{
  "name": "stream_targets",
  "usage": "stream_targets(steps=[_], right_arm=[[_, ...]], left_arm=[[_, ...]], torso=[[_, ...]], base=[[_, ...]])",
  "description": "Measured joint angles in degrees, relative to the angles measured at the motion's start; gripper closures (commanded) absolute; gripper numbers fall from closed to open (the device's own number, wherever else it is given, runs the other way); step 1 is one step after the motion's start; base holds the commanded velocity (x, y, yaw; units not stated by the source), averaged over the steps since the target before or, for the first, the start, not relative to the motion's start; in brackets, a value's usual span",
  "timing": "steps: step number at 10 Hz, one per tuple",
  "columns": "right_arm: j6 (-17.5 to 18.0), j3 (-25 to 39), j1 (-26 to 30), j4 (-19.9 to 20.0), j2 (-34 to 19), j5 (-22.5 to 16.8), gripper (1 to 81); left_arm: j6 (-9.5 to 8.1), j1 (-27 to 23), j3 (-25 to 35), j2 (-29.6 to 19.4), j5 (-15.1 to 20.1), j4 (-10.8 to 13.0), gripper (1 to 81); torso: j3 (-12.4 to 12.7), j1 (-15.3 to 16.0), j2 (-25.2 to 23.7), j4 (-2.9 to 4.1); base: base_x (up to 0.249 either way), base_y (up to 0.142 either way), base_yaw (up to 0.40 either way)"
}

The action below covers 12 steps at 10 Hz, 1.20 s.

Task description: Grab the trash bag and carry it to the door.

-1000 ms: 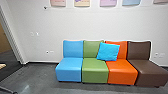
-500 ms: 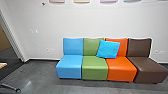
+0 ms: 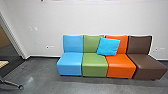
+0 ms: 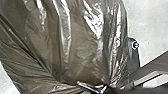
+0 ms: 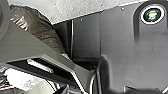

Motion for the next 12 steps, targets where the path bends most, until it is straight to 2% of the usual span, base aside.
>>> stream_targets(steps=[2,5,7,8,12], right_arm=[[-0.15,-4.55,-0.96,-0.99,2.26,0.23,1.0],[-0.34,-9.59,-2.12,-1.97,6.28,0.56,1.0],[-0.48,-15.14,-2.65,-2.61,9.25,0.26,1.0],[-0.52,-16.46,-2.62,-2.83,10.47,0.39,1.0],[-0.52,-18.64,-2.95,-3.24,12.13,0.26,1.0]], left_arm=[[0.0,0.8,-3.74,2.89,-0.77,0.69,81.1],[0.02,1.6,-12.32,7.94,-0.88,0.96,81.1],[0.02,2.6,-17.42,11.78,-0.84,0.99,81.1],[0.02,2.77,-19.08,13.15,-0.9,0.99,81.1],[0.02,3.08,-22.85,16.02,-1.1,1.1,81.1]], torso=[[2.01,-2.38,3.72,0.0],[7.17,-6.19,9.49,0.0],[10.97,-9.03,13.79,0.0],[12.07,-10.32,15.69,0.0],[12.97,-15.19,23.28,0.0]], base=[[0.0,0.0,0.0],[0.0,0.0,0.0],[0.0,0.0,0.0],[0.0,0.0,0.0],[0.0,0.0,0.0]])
